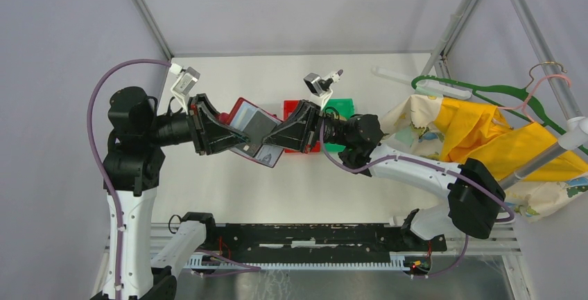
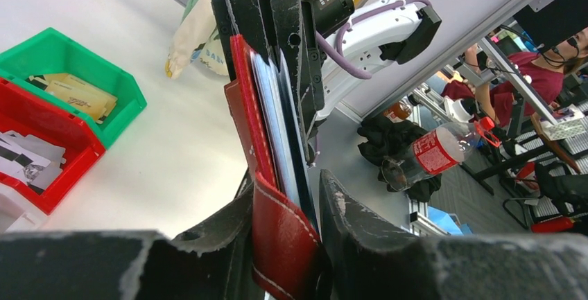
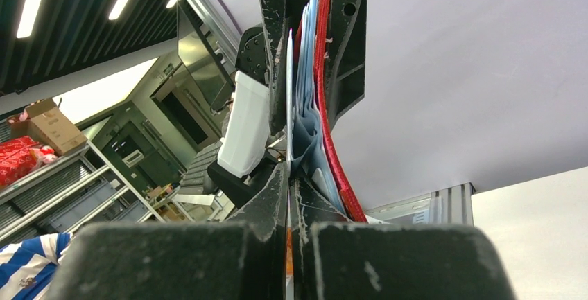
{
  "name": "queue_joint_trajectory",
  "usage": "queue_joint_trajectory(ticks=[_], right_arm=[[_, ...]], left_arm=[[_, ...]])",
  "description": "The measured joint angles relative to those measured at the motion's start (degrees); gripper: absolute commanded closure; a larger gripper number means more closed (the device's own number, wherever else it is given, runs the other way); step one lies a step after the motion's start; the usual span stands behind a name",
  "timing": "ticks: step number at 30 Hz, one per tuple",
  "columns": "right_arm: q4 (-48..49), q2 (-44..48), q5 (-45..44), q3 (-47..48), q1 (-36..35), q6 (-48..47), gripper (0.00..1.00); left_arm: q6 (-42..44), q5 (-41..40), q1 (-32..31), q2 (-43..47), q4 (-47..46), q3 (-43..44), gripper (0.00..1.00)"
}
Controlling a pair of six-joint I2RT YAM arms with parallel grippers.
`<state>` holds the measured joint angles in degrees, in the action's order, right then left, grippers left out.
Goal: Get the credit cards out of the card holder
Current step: Remove the credit card from the card holder.
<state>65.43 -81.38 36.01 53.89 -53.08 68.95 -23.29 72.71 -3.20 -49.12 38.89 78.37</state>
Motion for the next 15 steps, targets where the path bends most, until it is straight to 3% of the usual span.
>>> queue_joint_trajectory(ticks=[15], right_arm=[[-4.9, -1.4, 0.6, 3.7, -2.0, -3.4, 1.00]], left_arm=[[-1.0, 0.9, 0.0, 0.1, 0.0, 0.0, 0.77]])
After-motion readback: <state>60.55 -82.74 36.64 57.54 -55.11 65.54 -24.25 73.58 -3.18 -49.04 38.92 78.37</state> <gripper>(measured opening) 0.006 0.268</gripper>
